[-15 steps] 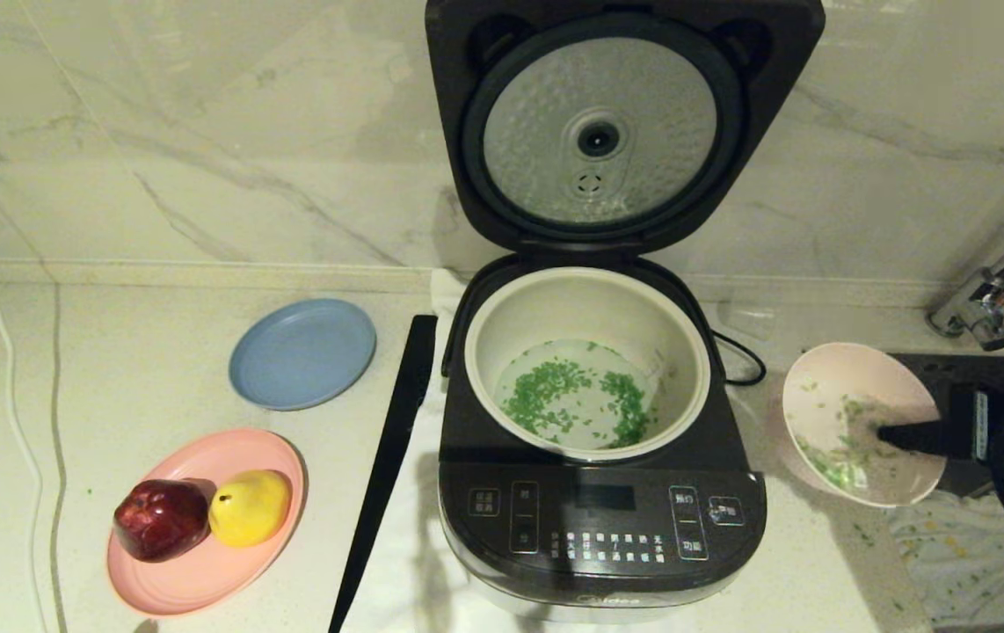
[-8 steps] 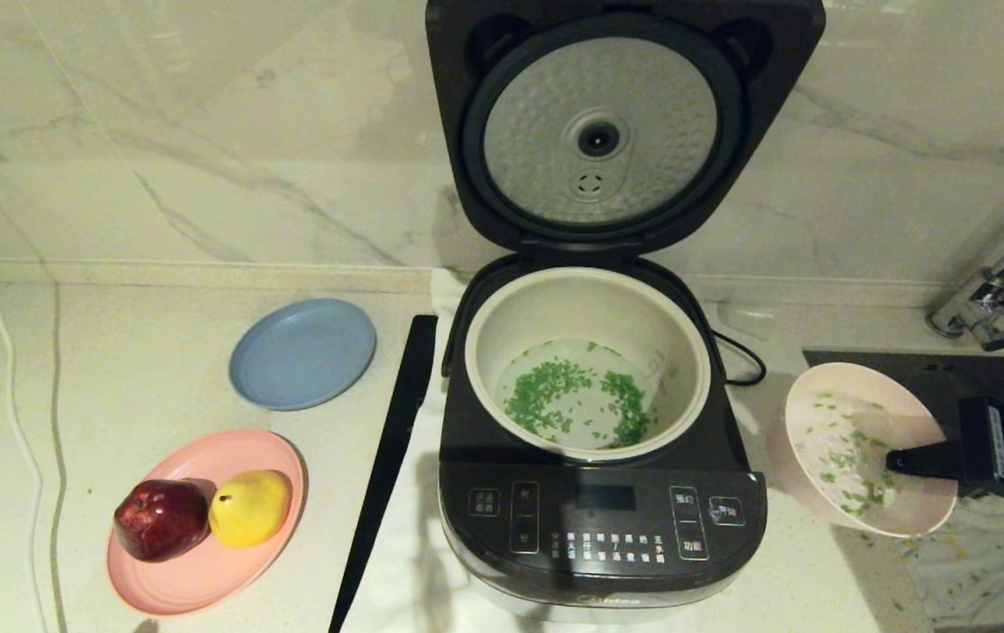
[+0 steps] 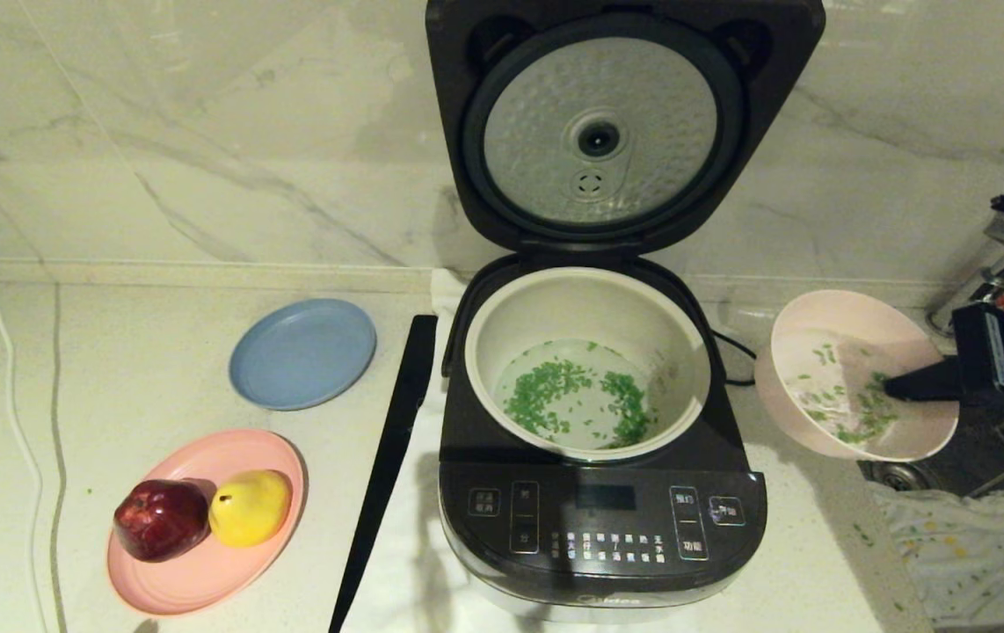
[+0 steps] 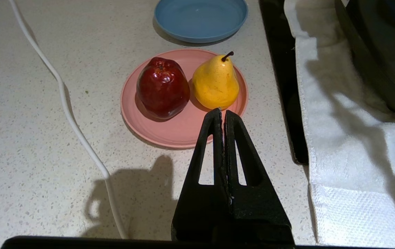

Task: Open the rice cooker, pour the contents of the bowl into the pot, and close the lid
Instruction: Pour the water from the bowl into the rice cooker

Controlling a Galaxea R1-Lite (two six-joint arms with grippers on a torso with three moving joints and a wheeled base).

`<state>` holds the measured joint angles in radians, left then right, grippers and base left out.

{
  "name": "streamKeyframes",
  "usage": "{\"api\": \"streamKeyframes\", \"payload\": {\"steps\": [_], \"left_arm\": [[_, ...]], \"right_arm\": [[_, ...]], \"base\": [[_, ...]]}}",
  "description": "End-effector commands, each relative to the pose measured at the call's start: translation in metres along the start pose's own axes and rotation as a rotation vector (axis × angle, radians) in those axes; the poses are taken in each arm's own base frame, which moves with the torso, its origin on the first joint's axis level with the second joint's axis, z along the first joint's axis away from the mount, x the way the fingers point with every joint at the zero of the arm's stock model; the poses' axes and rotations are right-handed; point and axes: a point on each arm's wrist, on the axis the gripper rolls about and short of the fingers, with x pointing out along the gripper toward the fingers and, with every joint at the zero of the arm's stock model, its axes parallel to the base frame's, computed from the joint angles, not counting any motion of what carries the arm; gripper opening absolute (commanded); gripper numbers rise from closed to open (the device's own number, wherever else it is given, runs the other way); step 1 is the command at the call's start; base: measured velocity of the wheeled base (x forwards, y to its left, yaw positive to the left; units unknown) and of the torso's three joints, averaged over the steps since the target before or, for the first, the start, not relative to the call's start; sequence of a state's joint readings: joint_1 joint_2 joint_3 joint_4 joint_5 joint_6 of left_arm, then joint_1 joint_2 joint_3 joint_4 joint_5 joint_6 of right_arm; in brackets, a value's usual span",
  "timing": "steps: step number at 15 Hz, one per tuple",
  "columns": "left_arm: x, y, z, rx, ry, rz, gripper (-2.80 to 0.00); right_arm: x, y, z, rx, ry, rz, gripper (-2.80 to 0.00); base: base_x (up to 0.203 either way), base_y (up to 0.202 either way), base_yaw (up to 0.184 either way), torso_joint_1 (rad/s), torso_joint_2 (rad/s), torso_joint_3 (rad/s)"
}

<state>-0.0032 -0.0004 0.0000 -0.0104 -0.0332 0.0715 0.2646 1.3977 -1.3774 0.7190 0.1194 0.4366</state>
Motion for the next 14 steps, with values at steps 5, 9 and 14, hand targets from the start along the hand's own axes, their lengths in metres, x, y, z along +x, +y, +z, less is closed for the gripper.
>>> {"api": "streamKeyframes", "payload": {"steps": [5,9,14], "left_arm": [[0.0,0.0,-0.001,0.0,0.005,-0.001,-2.8],[0.0,0.0,-0.001,0.0,0.005,-0.001,-2.8],[0.0,0.0,-0.001,0.0,0.005,-0.001,-2.8]], "right_arm": [[0.039,0.06,0.022,-0.062,0.039,0.054,-2.8],[0.064,0.098,0.026,-0.039,0.011,0.053,-2.8],[0.102,0.127,0.035,-0.011,-0.019,0.039,-2.8]], "base": [[0.0,0.0,0.0,0.0,0.0,0.0],[0.0,0.0,0.0,0.0,0.0,0.0],[0.0,0.0,0.0,0.0,0.0,0.0]]}}
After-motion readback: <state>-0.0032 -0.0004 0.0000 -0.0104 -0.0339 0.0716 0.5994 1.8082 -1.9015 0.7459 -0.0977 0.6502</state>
